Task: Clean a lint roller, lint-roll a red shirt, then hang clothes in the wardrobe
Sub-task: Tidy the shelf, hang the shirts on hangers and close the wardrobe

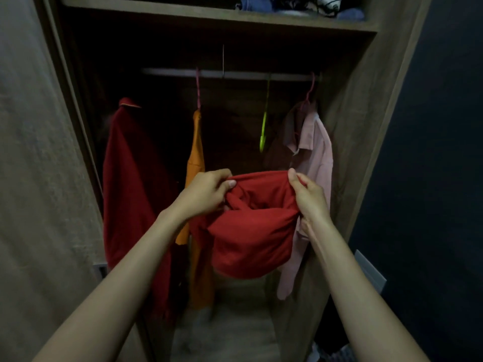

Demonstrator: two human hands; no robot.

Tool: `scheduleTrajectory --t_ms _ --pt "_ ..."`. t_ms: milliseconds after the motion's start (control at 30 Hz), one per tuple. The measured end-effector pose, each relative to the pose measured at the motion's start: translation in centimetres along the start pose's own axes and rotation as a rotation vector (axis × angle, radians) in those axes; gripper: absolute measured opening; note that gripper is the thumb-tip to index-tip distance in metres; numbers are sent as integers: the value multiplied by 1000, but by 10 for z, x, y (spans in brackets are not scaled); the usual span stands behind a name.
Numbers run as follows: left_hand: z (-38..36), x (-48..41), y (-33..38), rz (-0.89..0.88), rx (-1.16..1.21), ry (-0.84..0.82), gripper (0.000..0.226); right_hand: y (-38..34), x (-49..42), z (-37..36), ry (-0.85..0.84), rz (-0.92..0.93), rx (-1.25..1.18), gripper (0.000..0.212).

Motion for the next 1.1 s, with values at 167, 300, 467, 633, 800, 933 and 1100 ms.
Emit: scheduleTrajectory --t_ms 167,300,467,633,800,933,1100 --pt "0 6 -14 151 152 175 22 -6 -1 -9 -94 175 40 18" --pt "3 5 -15 190 335 292 19 -5 4 -17 -146 223 -81 18" --pt "-2 -1 -17 273 335 401 23 -4 4 -25 -139 235 -146 19" --pt "-10 -2 -13 146 348 395 30 8 1 -21 -36 119 -252 22" --pt "-16 4 -5 -69 494 67 24 14 -1 -13 36 48 -273 21" --pt "-30 17 -14 -41 253 -155 33 12 -8 4 122 22 -279 17" --pt "-58 34 -57 150 123 -407 14 13 -12 18 144 32 -291 15"
Point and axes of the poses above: each hand's wrist, its own x-axis away from the middle knuckle, its own z-axis out of the back of the hand, y = z × x, the point moved 5 cm from there along -x, towards the middle knuckle, and after that the axes turned 5 degrees about z, right-handed, at the moved point
